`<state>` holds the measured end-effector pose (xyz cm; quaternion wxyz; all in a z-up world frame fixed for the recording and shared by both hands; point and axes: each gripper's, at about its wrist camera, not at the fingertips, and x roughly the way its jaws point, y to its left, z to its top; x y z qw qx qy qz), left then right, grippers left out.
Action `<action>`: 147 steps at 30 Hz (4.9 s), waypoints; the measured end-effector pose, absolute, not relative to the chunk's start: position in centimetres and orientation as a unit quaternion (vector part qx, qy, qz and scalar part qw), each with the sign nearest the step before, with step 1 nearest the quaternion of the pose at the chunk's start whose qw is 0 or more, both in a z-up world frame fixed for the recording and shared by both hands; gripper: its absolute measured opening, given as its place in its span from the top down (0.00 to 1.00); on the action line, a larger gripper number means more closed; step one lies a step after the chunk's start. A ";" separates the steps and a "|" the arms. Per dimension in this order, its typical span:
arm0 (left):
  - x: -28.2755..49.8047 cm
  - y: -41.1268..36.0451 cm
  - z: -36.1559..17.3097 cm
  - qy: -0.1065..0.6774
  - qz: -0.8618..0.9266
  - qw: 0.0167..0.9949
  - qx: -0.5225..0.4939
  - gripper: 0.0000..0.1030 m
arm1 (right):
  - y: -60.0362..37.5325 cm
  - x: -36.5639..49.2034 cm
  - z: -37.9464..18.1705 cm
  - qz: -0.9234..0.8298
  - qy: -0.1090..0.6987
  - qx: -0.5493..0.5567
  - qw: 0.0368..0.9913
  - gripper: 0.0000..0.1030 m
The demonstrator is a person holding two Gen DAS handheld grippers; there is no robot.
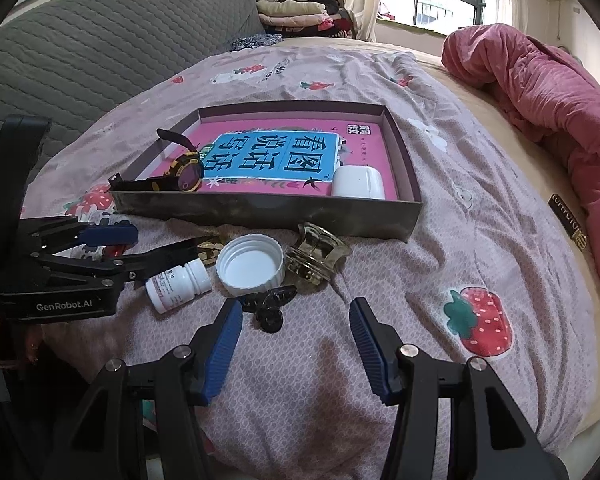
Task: Organize rigid objects
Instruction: 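Close left tool on the black case while right tool closes on the black clip, then lift and carry the black case over the box with left tool while right tool carries the clip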
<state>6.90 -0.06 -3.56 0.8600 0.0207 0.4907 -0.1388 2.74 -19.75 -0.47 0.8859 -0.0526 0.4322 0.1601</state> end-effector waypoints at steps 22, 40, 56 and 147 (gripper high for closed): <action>8.1 -2.2 -5.1 0.500 -0.139 0.852 0.066 0.40 | -18.9 3.6 -3.2 0.171 0.452 -0.052 0.874 0.46; 8.6 -3.3 -5.3 0.498 -0.149 0.852 0.071 0.51 | -18.9 4.2 -3.7 0.182 0.444 -0.055 0.876 0.66; 8.5 -3.5 -5.2 0.500 -0.139 0.852 0.062 0.72 | -19.2 4.0 -3.1 0.209 0.431 -0.039 0.877 0.83; 7.0 -3.1 2.9 0.415 -0.092 0.903 -0.066 0.78 | -22.8 6.1 3.5 0.190 0.288 0.019 0.938 0.83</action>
